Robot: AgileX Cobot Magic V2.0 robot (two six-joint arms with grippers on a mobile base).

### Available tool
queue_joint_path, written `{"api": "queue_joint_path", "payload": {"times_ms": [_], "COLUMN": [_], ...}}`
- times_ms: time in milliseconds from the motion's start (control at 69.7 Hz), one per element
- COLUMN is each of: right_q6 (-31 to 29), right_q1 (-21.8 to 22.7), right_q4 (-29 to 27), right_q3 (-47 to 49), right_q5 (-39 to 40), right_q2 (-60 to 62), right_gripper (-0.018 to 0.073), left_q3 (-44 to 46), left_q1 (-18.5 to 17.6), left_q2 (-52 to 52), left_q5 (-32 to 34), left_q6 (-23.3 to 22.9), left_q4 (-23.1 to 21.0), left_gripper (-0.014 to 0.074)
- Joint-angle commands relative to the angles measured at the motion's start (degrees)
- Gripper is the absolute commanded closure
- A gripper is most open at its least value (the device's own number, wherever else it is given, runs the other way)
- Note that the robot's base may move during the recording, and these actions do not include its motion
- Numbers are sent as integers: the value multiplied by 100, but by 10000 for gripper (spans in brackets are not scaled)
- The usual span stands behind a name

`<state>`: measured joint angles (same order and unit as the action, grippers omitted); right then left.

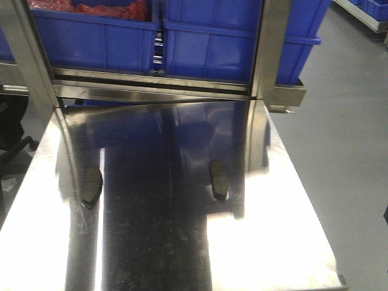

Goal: Move and align brake pads A on conveyor
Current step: 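Turn the base toward the steel table under the blue bins, then stop at the steel table facing the two dark brake pads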

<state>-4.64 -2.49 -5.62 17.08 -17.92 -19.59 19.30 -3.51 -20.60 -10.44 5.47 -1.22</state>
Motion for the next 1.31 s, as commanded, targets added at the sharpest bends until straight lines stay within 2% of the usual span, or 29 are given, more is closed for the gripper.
{"api": "queue_joint_path", "payload": {"times_ms": [0,1291], "right_q6": [-41,-41], "right_q1": [5,5], "right_q4": [12,12], "right_q3": [162,162], "right_q5": [407,407], "right_q2": [-51,-51], "right_gripper": [90,90], "left_q3": [157,157], "left_q1": [-4,-4], "left_q2": [-66,-66], "left_q5": [428,428], "left_q6": [-12,-12], "left_q4": [-2,-2], "left_gripper": [148,148]}}
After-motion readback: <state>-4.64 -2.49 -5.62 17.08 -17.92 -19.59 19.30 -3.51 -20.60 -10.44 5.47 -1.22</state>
